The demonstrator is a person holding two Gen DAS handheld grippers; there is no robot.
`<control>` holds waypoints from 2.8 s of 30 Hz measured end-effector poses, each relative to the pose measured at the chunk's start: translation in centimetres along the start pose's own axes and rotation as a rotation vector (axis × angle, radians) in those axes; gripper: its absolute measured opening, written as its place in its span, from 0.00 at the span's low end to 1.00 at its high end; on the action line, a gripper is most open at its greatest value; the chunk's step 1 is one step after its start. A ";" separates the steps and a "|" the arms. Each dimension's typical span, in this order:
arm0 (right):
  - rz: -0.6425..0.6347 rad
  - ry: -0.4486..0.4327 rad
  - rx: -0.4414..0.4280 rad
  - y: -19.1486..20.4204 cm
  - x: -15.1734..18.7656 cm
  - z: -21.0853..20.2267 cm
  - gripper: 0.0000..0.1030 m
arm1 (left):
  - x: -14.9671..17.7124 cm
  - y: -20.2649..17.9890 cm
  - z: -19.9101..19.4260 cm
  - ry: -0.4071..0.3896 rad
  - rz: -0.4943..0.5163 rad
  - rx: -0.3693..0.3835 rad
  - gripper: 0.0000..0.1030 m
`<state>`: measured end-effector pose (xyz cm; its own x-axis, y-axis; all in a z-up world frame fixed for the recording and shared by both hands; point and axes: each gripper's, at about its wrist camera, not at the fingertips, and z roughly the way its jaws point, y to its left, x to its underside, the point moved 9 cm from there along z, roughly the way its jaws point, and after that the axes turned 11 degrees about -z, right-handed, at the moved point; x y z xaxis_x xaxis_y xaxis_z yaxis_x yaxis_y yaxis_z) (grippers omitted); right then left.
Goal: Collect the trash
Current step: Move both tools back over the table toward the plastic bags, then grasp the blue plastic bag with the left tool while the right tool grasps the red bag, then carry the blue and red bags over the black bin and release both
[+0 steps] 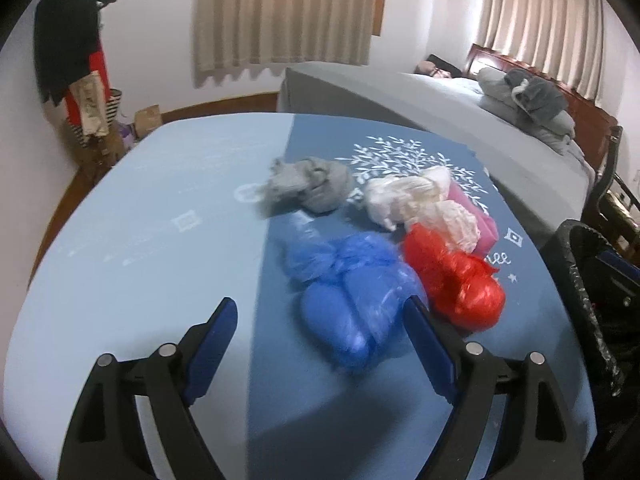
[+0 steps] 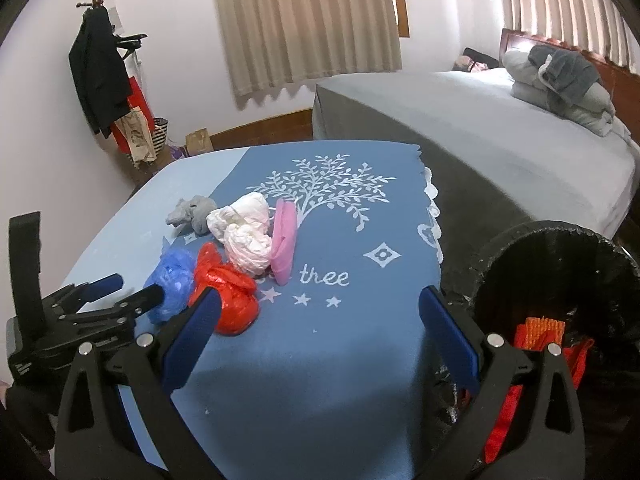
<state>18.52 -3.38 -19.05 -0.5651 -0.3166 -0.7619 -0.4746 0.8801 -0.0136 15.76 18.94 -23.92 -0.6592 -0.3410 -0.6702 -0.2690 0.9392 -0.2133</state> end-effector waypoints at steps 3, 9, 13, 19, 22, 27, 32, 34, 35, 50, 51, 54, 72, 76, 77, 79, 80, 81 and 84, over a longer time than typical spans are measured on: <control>0.003 0.007 0.004 -0.1 0.1 0.3 0.93 | -0.2 -0.7 1.4 0.024 0.009 0.013 0.81; -0.003 0.021 0.001 0.1 0.4 0.8 0.93 | 0.0 -1.6 3.3 0.102 -0.012 0.108 0.65; -0.008 0.025 -0.005 0.5 0.2 1.1 0.93 | -0.2 -2.0 3.2 0.107 -0.013 0.159 0.43; -0.017 0.034 -0.017 1.7 0.2 1.9 0.93 | -0.4 -1.1 1.4 0.064 -0.001 0.132 0.39; -0.013 0.043 -0.028 2.5 0.3 2.5 0.93 | -0.7 0.2 0.6 0.039 0.006 0.097 0.38; -0.014 0.040 -0.036 3.9 0.0 3.4 0.93 | -1.1 2.7 0.1 0.016 0.002 0.045 0.36; -0.047 0.036 -0.059 5.9 -0.5 4.4 0.93 | -1.4 4.3 0.2 0.005 -0.004 0.015 0.35; -0.060 0.043 -0.069 6.6 -0.5 4.8 0.93 | -1.4 4.6 0.3 0.003 0.007 0.008 0.35; -0.064 0.049 -0.072 6.9 -0.4 5.1 0.93 | -1.4 4.7 0.3 0.004 0.007 0.008 0.35; -0.082 0.130 -0.125 9.1 0.4 7.7 0.65 | -1.2 5.3 0.5 0.005 -0.005 0.020 0.35; -0.084 0.137 -0.131 9.2 0.4 7.8 0.60 | -1.2 5.3 0.5 0.005 -0.005 0.019 0.35; -0.092 0.157 -0.157 9.7 0.7 8.1 0.50 | -1.2 5.2 0.4 0.003 -0.004 0.018 0.35; -0.048 0.037 -0.155 7.1 -2.5 1.9 0.46 | -2.9 0.9 -3.4 -0.064 0.039 0.063 0.35; -0.042 0.023 -0.130 5.7 -2.8 0.6 0.47 | -3.3 -0.9 -4.3 -0.078 0.058 0.081 0.35; -0.040 0.018 -0.124 5.4 -2.8 0.2 0.47 | -3.3 -1.3 -4.5 -0.080 0.062 0.086 0.35; -0.032 0.007 -0.116 4.7 -2.9 -0.4 0.47 | -3.4 -2.3 -4.9 -0.086 0.070 0.099 0.35; -0.027 0.000 -0.112 4.4 -3.0 -0.8 0.47 | -3.4 -2.8 -5.2 -0.088 0.073 0.104 0.35; -0.024 -0.005 -0.108 4.1 -3.0 -1.1 0.47 | -3.5 -3.2 -5.4 -0.091 0.077 0.110 0.35; -0.020 -0.022 -0.096 3.2 -3.2 -2.2 0.47 | -3.6 -4.5 -6.1 -0.099 0.083 0.128 0.35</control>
<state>17.28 -0.34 -15.25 -0.5399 -0.3250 -0.7764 -0.5489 0.8353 0.0320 15.12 15.67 -16.22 -0.6010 -0.2620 -0.7550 -0.1207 0.9636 -0.2384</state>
